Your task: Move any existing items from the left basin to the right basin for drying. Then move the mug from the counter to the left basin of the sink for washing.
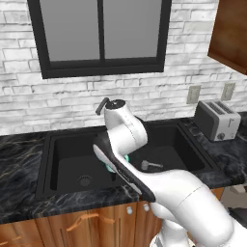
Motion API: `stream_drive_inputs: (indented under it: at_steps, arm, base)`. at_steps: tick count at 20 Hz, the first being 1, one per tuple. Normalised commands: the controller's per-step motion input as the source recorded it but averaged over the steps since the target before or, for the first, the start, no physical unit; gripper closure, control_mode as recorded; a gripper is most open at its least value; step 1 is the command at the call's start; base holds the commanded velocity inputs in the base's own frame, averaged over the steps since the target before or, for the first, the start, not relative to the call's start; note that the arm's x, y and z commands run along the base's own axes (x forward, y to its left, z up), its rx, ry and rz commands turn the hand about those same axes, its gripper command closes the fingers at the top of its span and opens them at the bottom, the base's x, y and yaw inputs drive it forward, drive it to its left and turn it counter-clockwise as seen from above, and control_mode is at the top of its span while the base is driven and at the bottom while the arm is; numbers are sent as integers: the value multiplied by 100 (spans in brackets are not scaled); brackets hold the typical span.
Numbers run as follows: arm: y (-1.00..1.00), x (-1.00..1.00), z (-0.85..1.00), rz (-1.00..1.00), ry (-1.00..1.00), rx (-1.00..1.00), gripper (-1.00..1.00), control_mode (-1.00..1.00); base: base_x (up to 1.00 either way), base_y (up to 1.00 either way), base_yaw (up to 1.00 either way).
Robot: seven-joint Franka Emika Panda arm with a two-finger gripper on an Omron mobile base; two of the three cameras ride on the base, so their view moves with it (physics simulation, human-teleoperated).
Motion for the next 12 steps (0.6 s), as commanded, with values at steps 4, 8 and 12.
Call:
stream_drive_inputs:
  at_steps: [4, 8, 12]
  arm:
    - [45, 23, -51, -19, 1, 0, 100, -100]
    - [36, 31, -45, -14, 0, 0, 100, -100]
    - [20, 45, -55, -11, 0, 4, 100, -100]
  base:
    - [0, 0, 0]
    - [0, 0, 0]
    - [0, 0, 0]
